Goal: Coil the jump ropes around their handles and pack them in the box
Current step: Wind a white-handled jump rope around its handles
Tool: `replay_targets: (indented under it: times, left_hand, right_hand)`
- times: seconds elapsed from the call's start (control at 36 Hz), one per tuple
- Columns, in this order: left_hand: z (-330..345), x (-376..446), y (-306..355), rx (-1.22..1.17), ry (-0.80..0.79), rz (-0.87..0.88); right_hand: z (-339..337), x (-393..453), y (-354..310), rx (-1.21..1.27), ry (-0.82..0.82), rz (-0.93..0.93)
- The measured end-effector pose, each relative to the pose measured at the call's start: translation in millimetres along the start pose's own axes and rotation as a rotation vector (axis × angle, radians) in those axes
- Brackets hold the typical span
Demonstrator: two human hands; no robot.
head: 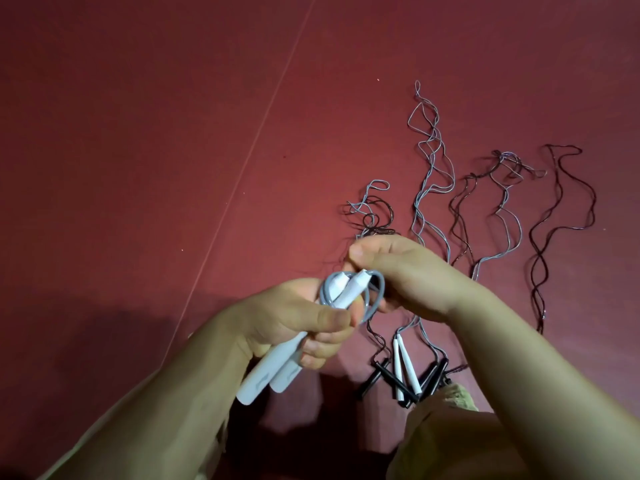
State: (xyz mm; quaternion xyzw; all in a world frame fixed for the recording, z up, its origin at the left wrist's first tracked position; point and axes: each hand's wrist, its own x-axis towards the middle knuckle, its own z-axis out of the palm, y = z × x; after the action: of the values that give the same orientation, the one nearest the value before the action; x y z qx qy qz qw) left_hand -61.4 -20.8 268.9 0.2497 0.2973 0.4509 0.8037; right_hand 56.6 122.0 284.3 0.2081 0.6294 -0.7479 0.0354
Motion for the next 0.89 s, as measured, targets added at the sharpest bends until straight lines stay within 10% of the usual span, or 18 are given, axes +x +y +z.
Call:
replay_targets:
  times: [0.89]
  left_hand:
    - [5.3, 39.7, -5.8, 0.374, 0.767, -0.005]
  right_hand:
    - [-13.1, -8.6, 22.4, -0.636, 0.612, -0.029]
